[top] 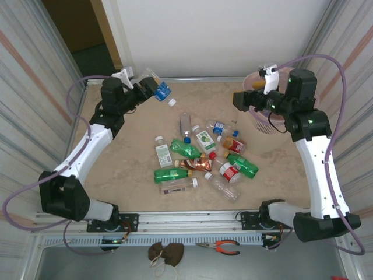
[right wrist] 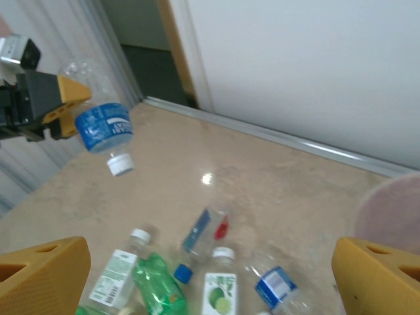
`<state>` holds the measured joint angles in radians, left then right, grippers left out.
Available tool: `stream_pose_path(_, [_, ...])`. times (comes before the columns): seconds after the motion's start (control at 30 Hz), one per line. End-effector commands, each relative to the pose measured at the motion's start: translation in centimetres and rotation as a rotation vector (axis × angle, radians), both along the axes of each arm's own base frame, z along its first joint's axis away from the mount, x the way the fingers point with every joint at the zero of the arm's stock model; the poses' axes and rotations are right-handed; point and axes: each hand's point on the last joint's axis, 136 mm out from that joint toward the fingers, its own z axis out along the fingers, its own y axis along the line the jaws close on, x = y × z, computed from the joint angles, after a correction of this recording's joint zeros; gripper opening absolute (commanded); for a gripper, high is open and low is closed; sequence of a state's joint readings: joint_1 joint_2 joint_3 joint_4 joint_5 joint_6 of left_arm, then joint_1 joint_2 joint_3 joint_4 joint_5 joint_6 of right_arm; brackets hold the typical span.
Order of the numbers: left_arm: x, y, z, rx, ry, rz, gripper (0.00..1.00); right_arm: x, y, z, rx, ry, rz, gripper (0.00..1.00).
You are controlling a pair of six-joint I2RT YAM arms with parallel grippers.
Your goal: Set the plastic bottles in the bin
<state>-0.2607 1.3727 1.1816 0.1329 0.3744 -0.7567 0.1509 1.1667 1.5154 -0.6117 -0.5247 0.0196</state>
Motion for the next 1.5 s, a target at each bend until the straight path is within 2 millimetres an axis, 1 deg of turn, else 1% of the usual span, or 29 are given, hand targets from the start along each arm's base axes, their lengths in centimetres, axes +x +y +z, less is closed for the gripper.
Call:
stream_pose_path(0.0, [-3.5, -1.8, 5.1, 0.054, -0.287, -0.191, 0.59, -1.8, 2.1, 2.3, 0.069, -0.077, 0.115, 0.94])
stream_pose_path(0.07, [-5.0, -2.7, 6.3, 0.070, -0.355, -0.277, 0.58, -2.4, 3.1, 2.7, 0.086, -0.090, 0.168, 0.94])
stream_pose_path(0.17, [-7.3, -4.0, 7.9, 0.072, -0.450, -0.417, 0.53, -3.6, 4.8, 3.3, 0.108, -0.117, 0.251, 0.94])
stream_pose_path(0.27, [-9.0, -4.7, 9.2, 0.072, -0.530, -0.499, 0.51, -4.8, 6.4, 3.8, 0.125, -0.142, 0.339, 0.95])
stream_pose_path(0.3, [-9.6, -5.0, 9.4, 0.081, -0.554, -0.516, 0.50, -5.1, 6.9, 3.9, 0.129, -0.149, 0.361, 0.95])
stream_pose_path(0.53, [-15.7, -7.7, 11.3, 0.201, -0.791, -0.681, 0.51, -7.0, 10.3, 4.9, 0.144, -0.191, 0.504, 0.96])
stream_pose_path(0.57, [-16.6, -8.1, 11.6, 0.209, -0.815, -0.707, 0.51, -7.2, 10.8, 4.9, 0.145, -0.190, 0.524, 0.96])
stream_pose_path(0.63, [-17.6, -8.6, 11.9, 0.220, -0.843, -0.737, 0.51, -7.7, 11.9, 4.8, 0.136, -0.192, 0.570, 0.96])
stream_pose_path(0.73, [-18.9, -9.3, 12.4, 0.226, -0.866, -0.776, 0.51, -9.0, 13.6, 3.8, 0.091, -0.221, 0.659, 0.95])
stream_pose_path(0.83, [-19.9, -9.9, 12.6, 0.234, -0.878, -0.808, 0.51, -9.2, 14.8, 2.9, 0.058, -0.218, 0.678, 0.96])
stream_pose_path(0.93, [-20.2, -10.3, 12.7, 0.240, -0.879, -0.816, 0.51, -9.1, 15.7, 2.4, 0.050, -0.196, 0.685, 0.96])
stream_pose_path(1.07, [-20.4, -10.5, 12.8, 0.234, -0.882, -0.829, 0.51, -9.3, 16.8, 2.0, 0.047, -0.191, 0.714, 0.93])
stream_pose_path(1.3, [-20.2, -10.8, 12.2, 0.235, -0.863, -0.842, 0.51, -9.7, 17.4, 2.1, 0.054, -0.203, 0.735, 0.79])
stream_pose_path(1.47, [-20.1, -10.9, 12.0, 0.231, -0.855, -0.852, 0.51, -9.6, 17.6, 1.9, 0.055, -0.195, 0.739, 0.70])
